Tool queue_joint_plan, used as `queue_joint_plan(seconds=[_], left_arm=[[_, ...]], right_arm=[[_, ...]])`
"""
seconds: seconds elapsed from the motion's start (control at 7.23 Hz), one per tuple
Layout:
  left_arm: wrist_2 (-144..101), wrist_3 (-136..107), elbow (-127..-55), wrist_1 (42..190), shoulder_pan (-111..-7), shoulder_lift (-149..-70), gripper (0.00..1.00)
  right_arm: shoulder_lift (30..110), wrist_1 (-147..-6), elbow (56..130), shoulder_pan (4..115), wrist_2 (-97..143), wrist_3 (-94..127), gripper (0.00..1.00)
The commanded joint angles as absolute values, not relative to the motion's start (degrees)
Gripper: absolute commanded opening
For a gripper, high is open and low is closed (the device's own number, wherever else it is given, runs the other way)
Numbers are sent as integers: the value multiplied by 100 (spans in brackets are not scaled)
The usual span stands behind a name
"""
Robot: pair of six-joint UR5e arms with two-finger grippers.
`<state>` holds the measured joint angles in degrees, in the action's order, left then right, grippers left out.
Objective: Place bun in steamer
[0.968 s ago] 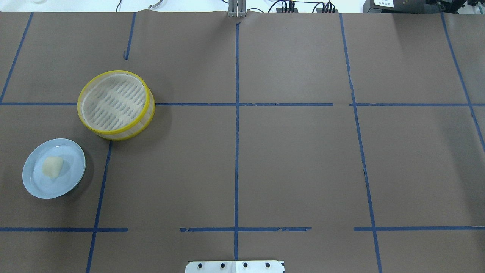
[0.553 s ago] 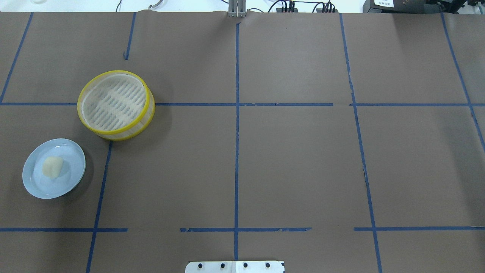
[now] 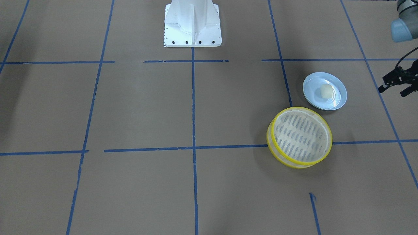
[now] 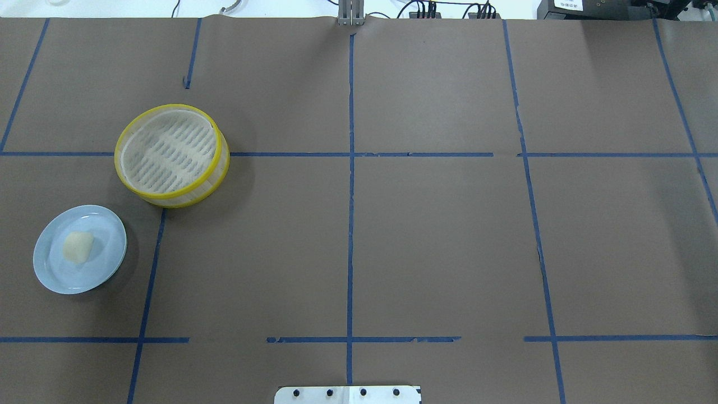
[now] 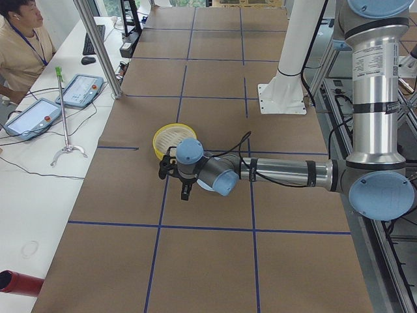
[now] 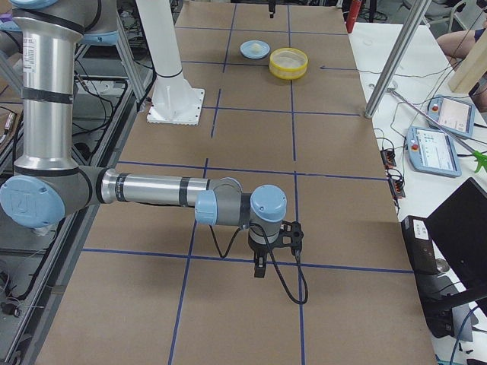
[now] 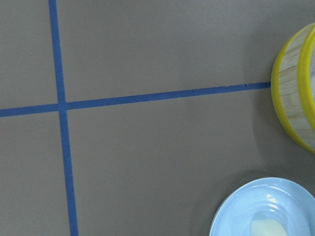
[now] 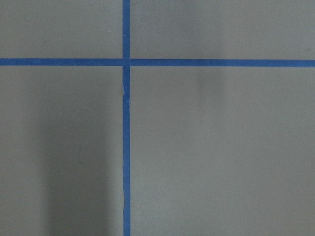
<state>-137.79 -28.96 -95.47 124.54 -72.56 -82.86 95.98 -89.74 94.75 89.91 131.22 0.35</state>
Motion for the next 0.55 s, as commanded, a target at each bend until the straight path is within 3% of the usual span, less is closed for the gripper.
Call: queue_joint_plan(seconds=[0.0, 0.41], left_arm=[[-13162, -4089, -9554, 13565, -6508, -7876, 100], [-12482, -5516, -9746, 13562, -5276, -7928, 100]], right_arm=[[9606, -8974, 9475, 8991, 13122, 35, 100], [9598, -8974, 9475, 8991, 13122, 35, 100]])
